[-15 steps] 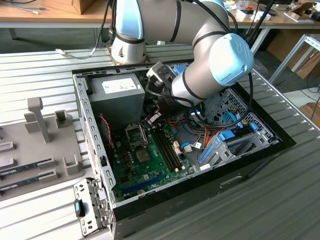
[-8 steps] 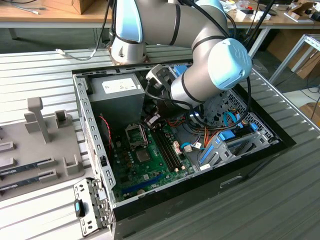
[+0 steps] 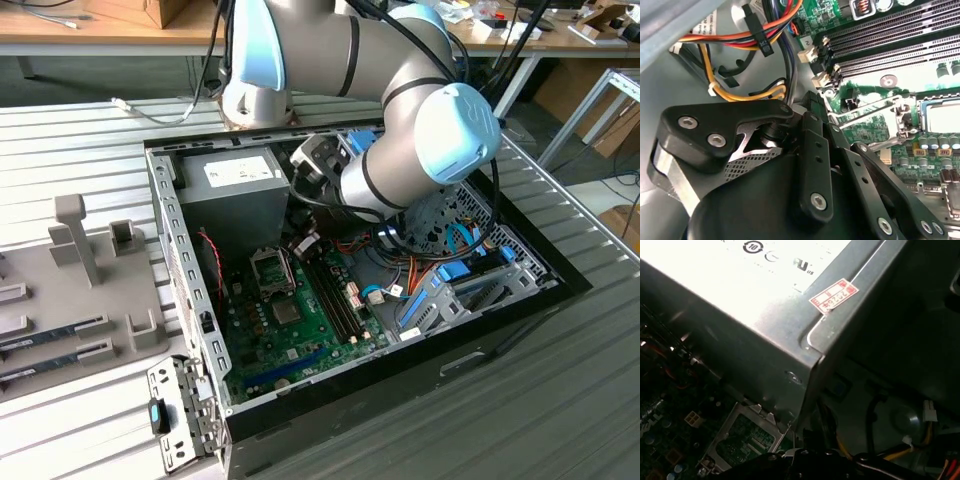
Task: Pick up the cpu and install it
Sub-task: 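Close the cpu cover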
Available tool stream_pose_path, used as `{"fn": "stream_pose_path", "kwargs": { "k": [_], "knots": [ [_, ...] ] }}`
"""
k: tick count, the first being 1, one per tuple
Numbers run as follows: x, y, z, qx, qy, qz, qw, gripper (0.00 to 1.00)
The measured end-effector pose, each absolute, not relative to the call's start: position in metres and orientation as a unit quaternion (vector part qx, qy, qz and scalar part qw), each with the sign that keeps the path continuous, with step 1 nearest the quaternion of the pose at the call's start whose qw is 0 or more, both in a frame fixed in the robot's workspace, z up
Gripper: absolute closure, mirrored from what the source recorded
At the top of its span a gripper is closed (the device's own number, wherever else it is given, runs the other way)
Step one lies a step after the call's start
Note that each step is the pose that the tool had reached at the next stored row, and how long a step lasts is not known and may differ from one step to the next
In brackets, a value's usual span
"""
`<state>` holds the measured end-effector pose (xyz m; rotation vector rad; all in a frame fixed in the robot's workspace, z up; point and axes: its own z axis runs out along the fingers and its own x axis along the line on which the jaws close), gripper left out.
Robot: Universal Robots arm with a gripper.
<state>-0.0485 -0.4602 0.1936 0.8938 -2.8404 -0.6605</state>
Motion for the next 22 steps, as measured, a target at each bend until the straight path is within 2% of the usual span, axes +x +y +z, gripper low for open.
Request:
{"fn": "stream_pose_path", "kwargs": {
  "k": [22],
  "knots": [
    [-0.0558, -0.4635, 0.189, 0.299, -0.927, -0.221, 0.046, 0.89]
  ]
}}
